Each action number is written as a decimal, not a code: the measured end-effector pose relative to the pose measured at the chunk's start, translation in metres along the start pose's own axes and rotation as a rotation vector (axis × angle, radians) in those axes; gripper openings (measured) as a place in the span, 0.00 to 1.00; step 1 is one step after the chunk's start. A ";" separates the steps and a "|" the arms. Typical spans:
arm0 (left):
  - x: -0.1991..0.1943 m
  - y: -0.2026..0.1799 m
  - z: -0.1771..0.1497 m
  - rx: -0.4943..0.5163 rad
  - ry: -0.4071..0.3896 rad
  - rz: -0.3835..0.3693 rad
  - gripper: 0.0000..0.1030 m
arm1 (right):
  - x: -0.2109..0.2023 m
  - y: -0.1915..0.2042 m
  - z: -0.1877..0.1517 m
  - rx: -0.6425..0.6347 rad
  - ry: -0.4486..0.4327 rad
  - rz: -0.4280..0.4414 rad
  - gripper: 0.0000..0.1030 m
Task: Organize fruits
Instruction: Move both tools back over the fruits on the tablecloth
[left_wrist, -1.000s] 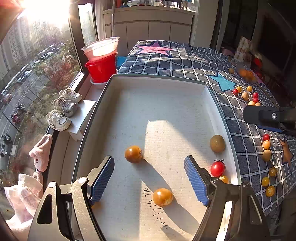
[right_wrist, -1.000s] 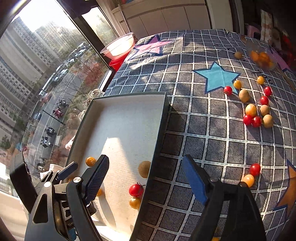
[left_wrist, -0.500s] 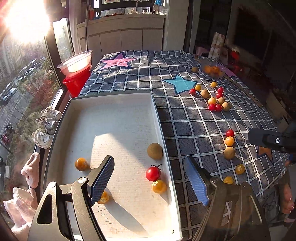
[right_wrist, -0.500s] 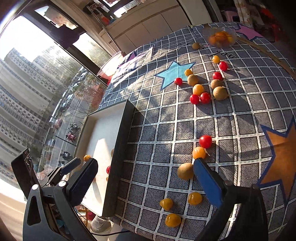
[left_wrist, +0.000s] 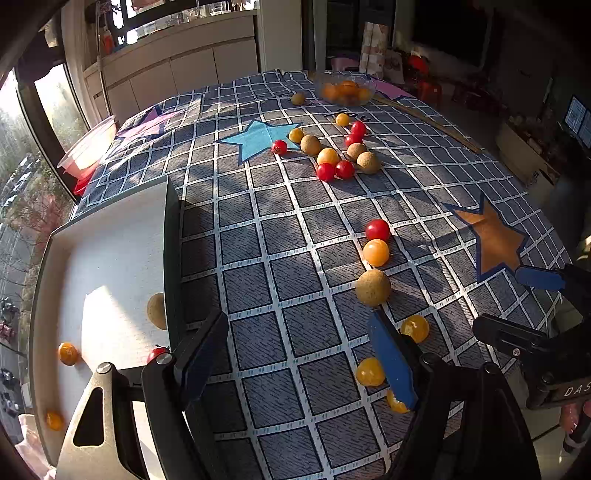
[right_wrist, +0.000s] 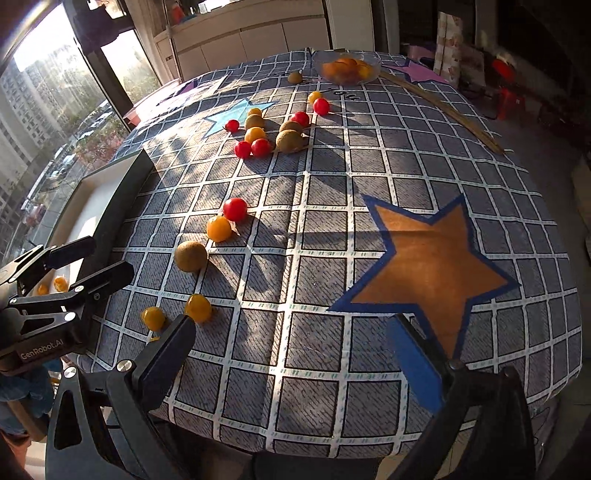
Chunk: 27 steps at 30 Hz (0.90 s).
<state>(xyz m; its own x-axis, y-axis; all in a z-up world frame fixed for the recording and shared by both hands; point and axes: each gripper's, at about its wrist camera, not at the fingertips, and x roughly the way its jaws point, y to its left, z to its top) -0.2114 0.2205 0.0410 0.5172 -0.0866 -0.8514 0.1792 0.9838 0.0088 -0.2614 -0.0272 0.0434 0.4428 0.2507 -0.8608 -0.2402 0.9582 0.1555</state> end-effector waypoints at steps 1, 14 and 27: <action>0.004 -0.004 0.002 0.005 0.005 -0.003 0.77 | 0.000 -0.001 -0.001 -0.005 -0.003 -0.008 1.00; 0.037 -0.030 0.015 0.037 0.050 0.015 0.76 | 0.013 -0.011 0.028 0.010 -0.029 -0.008 0.76; 0.046 -0.037 0.022 0.021 0.033 0.036 0.66 | 0.069 -0.008 0.096 0.008 -0.044 -0.023 0.76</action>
<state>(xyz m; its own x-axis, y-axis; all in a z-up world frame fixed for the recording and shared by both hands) -0.1762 0.1767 0.0133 0.4956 -0.0454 -0.8673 0.1787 0.9826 0.0507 -0.1464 -0.0046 0.0292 0.4856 0.2347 -0.8421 -0.2225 0.9647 0.1405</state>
